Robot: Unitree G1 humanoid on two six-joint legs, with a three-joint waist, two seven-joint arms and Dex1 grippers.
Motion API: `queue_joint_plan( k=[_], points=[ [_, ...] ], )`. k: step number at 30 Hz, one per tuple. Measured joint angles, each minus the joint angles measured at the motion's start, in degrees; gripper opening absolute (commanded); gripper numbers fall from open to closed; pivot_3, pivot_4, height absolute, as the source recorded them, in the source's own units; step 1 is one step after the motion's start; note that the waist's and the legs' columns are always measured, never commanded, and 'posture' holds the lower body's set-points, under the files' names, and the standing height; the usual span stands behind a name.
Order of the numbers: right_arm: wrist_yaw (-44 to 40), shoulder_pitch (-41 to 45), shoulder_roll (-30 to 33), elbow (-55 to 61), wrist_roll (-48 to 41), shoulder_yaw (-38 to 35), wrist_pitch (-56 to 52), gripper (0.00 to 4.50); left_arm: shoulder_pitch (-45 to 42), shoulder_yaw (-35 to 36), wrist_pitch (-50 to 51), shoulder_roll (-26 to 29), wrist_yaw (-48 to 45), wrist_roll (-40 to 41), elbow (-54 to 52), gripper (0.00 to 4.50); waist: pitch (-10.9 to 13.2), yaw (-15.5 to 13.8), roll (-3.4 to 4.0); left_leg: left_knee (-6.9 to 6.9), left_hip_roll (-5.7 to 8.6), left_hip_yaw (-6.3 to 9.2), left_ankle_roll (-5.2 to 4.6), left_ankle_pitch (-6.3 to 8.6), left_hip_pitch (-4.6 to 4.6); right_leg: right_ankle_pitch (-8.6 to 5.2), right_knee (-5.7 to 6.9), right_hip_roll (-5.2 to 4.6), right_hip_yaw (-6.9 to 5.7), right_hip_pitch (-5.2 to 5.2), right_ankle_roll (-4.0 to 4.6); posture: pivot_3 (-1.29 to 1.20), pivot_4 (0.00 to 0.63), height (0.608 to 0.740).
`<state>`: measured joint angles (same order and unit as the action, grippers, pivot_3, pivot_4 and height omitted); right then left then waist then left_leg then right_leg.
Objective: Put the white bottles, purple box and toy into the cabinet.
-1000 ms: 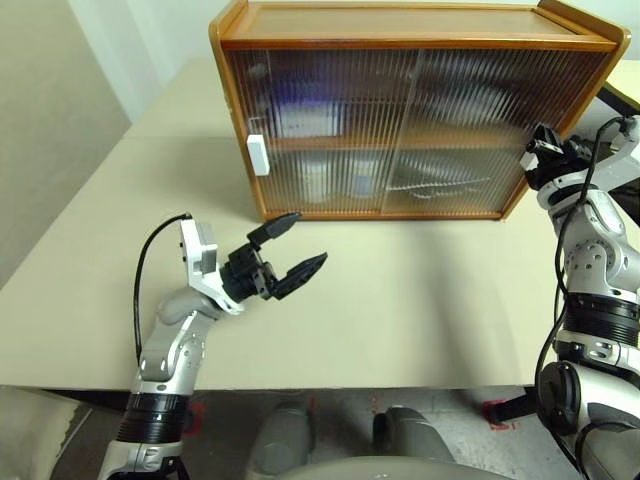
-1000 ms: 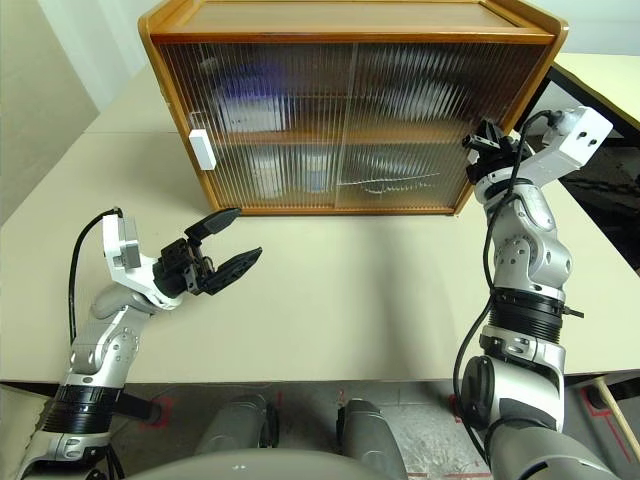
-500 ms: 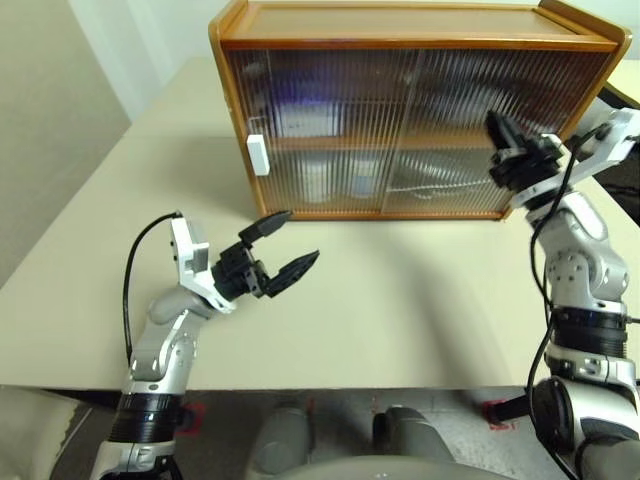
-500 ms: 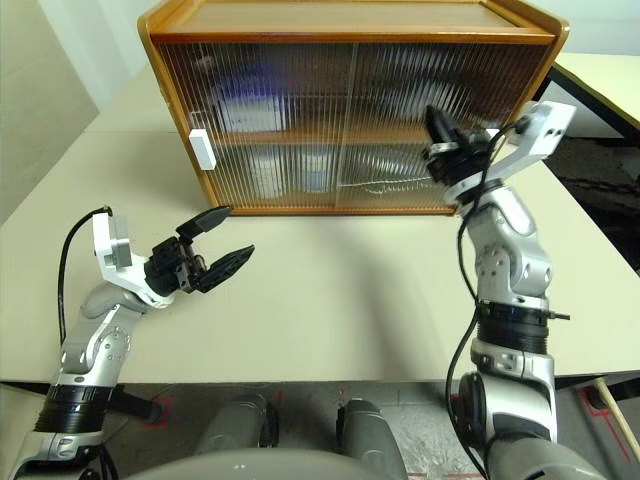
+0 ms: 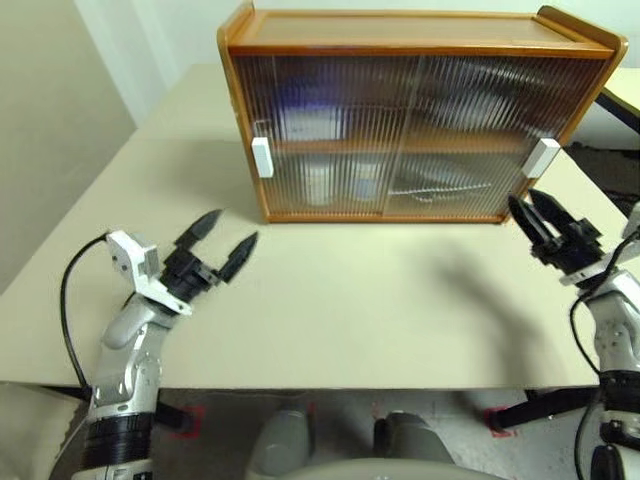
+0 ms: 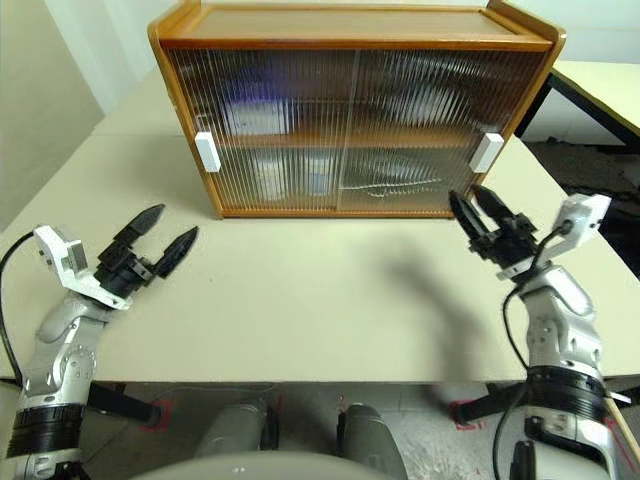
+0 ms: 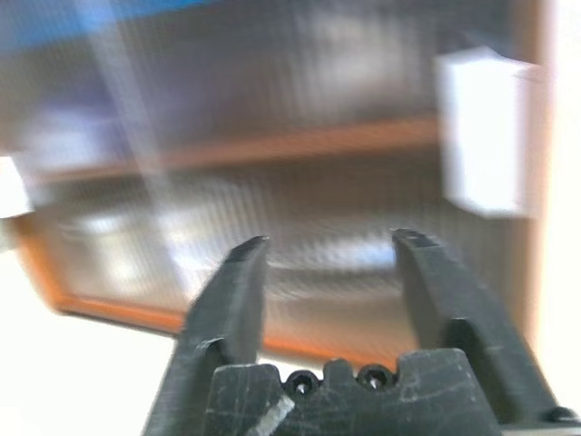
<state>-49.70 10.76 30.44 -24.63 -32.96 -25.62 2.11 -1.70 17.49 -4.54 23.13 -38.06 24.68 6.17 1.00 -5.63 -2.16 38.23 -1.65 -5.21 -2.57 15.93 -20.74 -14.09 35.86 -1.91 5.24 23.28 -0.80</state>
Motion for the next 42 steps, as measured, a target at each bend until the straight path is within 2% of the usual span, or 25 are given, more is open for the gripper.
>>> queue_joint_plan(
  k=[1, 2, 7, 14, 22, 29, 33, 42],
  points=[
    [-0.48, 0.31, 1.01, -3.73, 0.28, -0.50, 0.05, 4.44, -0.16, 1.27, 0.03, 0.44, 2.55, -1.14, 2.02, 4.50, 0.02, 0.00, -0.04, -0.02, -0.02, -0.01, 0.01, 0.01, 0.02, 0.00, 0.00, -0.01, 0.02, 0.00, 0.00, 0.23, 0.000, 0.740],
    [-0.79, 1.00, 1.27, -7.11, 0.35, -1.30, 0.23, 4.48, -0.52, 2.13, 0.06, 0.52, 4.49, -2.02, 3.33, 4.50, 0.05, 0.00, -0.10, -0.02, -0.04, -0.01, 0.06, 0.04, 0.03, 0.00, 0.00, -0.01, 0.02, 0.00, 0.00, 0.23, 0.000, 0.740],
    [-4.01, 8.20, 4.00, -24.31, 2.57, -2.02, 4.86, 4.48, -5.45, 2.65, 0.17, 0.71, 10.73, -4.90, 8.55, 4.50, 0.09, -0.11, -0.19, -0.03, -0.01, -0.17, 0.14, 0.08, 0.05, 0.08, 0.01, -0.02, 0.03, -0.02, -0.01, 0.22, 0.000, 0.740],
    [-4.51, 15.52, 7.74, -41.93, 4.67, -3.92, 11.84, 4.48, -7.06, 2.51, -1.18, 0.66, 11.36, -6.34, 13.66, 4.50, 0.02, -0.17, -0.40, -0.15, -0.01, -0.18, 0.15, 0.09, 0.00, 0.05, -0.07, -0.09, 0.05, 0.01, -0.01, 0.23, 0.000, 0.740],
    [-5.87, 18.08, 9.39, -46.97, 6.57, -4.83, 13.79, 4.48, -7.26, 2.18, -1.45, -0.41, 12.16, -6.60, 13.42, 4.50, -0.01, -0.31, -0.47, -0.23, -0.06, -0.15, 0.23, 0.13, 0.00, 0.05, -0.09, -0.29, 0.04, 0.01, 0.00, 0.25, 0.000, 0.740],
    [-8.14, 18.08, 9.69, -47.95, 8.91, -4.50, 14.48, 4.48, -7.43, 1.24, 1.36, -2.08, 15.47, -6.72, 7.48, 4.50, -0.02, -0.78, -0.51, -0.20, -0.03, -0.16, 0.23, 0.13, 0.01, 0.07, -0.07, -0.19, 0.05, -0.01, -0.02, 0.26, 0.000, 0.740],
    [-7.67, 18.09, 9.69, -48.78, 8.40, -6.72, 14.48, 4.48, -7.98, 0.13, 4.19, -2.61, 17.91, -7.13, 3.80, 4.50, -0.02, -1.60, -0.51, -0.20, -0.03, -0.16, 0.23, 0.13, 0.01, 0.07, -0.08, -0.10, 0.05, 0.00, -0.02, 0.25, 0.000, 0.740],
    [-7.03, 18.24, 8.92, -48.79, 7.72, -8.88, 15.50, 4.48, -8.85, -1.48, 6.70, -4.59, 22.77, -9.12, 1.07, 4.50, -0.03, -1.73, -0.53, -0.19, 0.00, -0.17, 0.23, 0.13, 0.00, 0.08, -0.08, -0.09, 0.06, -0.01, -0.02, 0.23, 0.000, 0.740]
  ],
)
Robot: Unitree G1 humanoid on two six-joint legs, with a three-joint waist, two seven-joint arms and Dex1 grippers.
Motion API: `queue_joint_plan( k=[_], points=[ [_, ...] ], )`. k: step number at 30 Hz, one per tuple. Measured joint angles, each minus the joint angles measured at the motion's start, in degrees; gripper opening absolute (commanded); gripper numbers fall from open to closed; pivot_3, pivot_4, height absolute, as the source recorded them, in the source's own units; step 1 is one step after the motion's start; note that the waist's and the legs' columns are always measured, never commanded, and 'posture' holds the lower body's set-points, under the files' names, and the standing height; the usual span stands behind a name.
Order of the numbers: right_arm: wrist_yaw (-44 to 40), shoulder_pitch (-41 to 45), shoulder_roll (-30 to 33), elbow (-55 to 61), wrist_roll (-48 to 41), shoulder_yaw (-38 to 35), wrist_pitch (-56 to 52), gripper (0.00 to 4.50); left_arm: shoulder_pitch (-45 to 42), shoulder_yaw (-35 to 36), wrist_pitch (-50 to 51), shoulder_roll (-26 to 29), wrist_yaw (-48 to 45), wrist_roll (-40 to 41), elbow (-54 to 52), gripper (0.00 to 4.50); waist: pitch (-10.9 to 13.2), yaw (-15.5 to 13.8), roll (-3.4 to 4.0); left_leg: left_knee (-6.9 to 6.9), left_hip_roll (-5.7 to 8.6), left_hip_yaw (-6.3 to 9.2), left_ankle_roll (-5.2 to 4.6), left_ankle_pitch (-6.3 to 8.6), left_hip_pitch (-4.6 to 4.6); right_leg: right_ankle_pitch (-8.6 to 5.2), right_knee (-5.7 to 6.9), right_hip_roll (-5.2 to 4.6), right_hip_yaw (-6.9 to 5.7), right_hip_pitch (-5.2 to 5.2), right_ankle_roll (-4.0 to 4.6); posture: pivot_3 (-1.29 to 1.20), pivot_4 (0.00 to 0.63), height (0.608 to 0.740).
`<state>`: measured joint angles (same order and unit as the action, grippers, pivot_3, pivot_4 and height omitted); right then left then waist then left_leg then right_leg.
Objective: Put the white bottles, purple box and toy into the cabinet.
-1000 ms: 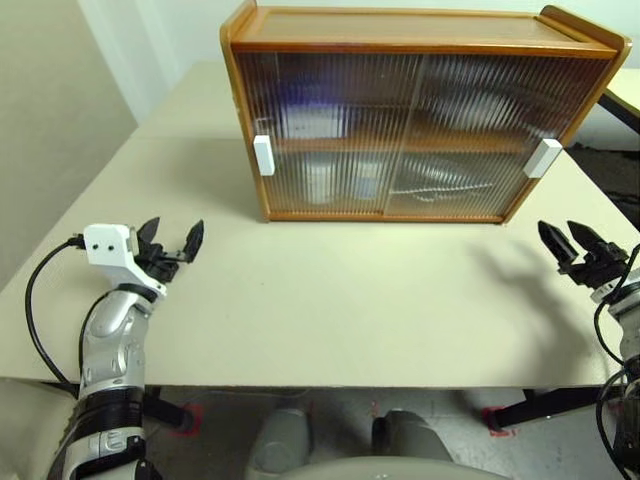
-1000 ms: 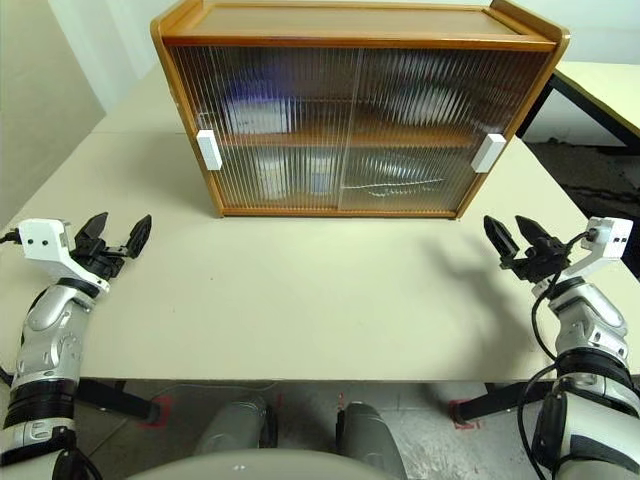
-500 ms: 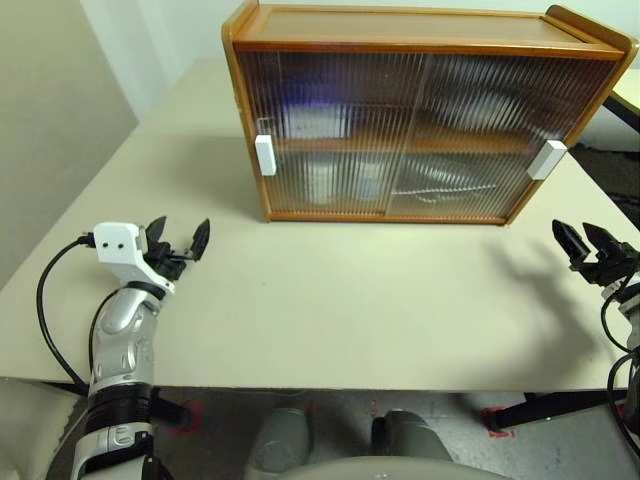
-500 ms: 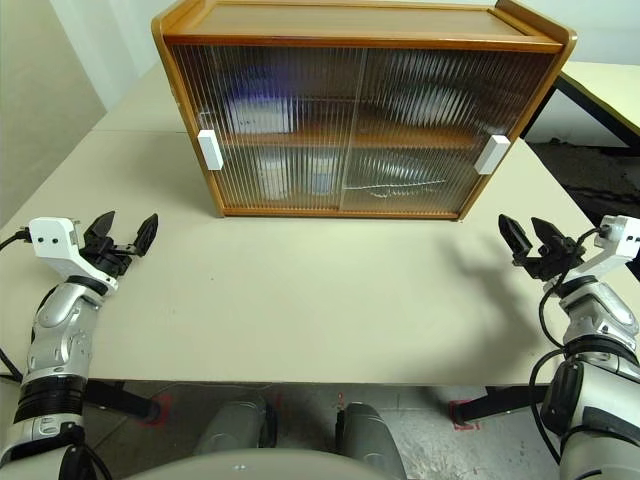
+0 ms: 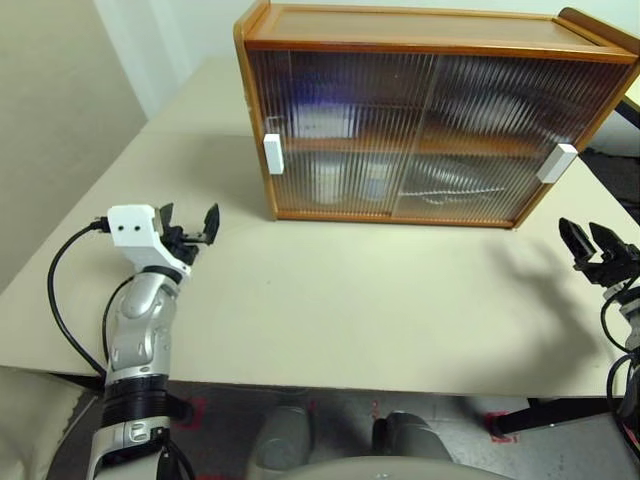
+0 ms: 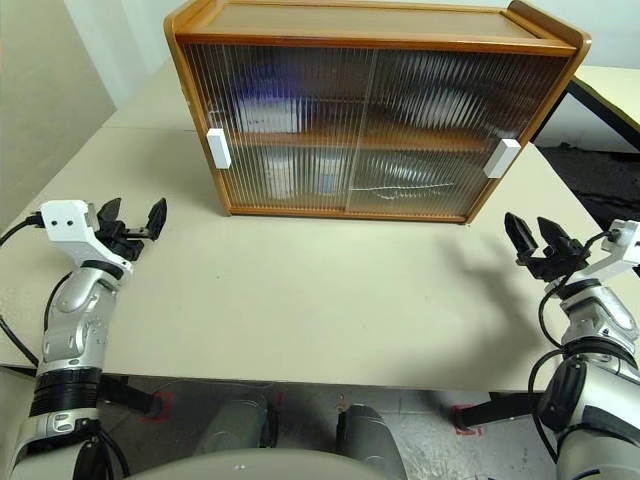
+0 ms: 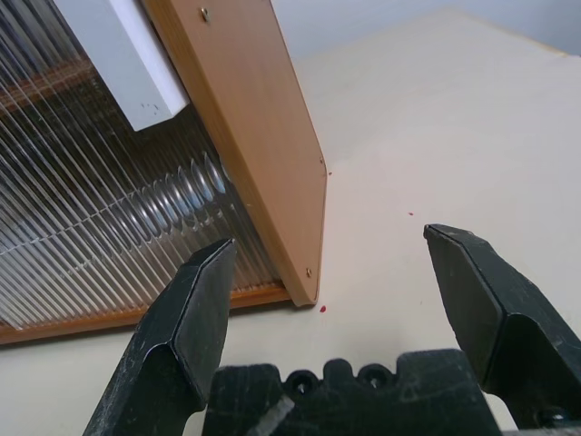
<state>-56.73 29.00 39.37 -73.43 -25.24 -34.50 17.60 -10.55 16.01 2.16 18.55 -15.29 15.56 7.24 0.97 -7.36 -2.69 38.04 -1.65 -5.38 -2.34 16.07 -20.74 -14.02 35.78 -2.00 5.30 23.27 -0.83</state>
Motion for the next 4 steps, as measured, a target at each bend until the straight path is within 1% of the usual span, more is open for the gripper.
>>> queue_joint_plan(
  k=[4],
  points=[
    [-0.06, 0.24, 0.02, 0.00, 0.01, -0.03, 0.00, 4.48, -0.19, -0.38, 0.39, -0.54, 0.30, 0.02, -0.06, 4.50, 0.00, 0.16, 0.00, 0.00, -0.01, -0.01, -0.01, -0.01, 0.01, 0.00, 0.01, 0.02, 0.02, 0.00, 0.00, 0.22, 0.000, 0.740]
  ],
)
